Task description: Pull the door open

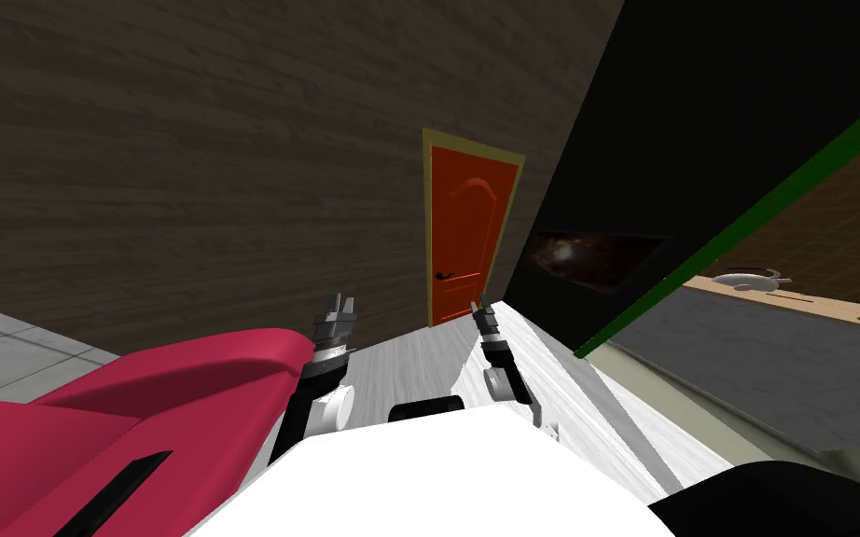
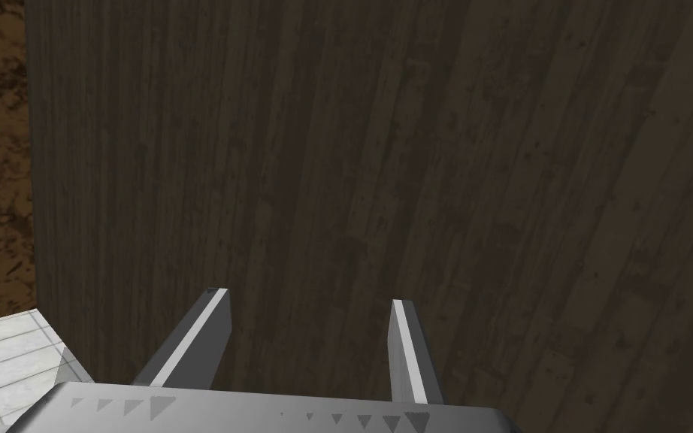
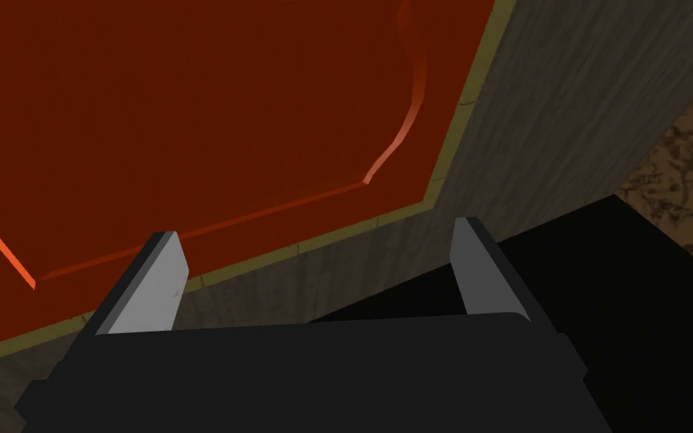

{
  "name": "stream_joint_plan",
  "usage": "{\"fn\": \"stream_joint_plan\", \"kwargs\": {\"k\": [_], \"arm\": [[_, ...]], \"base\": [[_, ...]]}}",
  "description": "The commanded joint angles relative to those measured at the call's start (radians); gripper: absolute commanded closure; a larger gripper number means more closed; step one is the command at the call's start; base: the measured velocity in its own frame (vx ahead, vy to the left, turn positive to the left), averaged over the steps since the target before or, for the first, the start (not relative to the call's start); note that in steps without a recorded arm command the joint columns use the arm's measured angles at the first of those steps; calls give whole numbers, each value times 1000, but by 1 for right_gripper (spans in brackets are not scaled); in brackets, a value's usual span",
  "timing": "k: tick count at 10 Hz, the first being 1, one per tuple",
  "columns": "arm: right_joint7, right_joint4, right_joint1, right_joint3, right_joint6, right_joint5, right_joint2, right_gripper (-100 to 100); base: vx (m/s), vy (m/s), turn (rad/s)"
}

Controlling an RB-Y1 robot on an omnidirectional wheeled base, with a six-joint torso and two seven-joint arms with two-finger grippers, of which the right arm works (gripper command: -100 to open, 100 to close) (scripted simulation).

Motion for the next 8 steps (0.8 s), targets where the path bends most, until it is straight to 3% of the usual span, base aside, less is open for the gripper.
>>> {"fn": "stream_joint_plan", "kwargs": {"k": [1,8], "arm": [[-3,37,-12,-1,-4,-2,-11,-100],[-18,229,-75,-7,-40,-12,-58,-100]], "base": [[94,-9,75],[94,-22,81]]}}
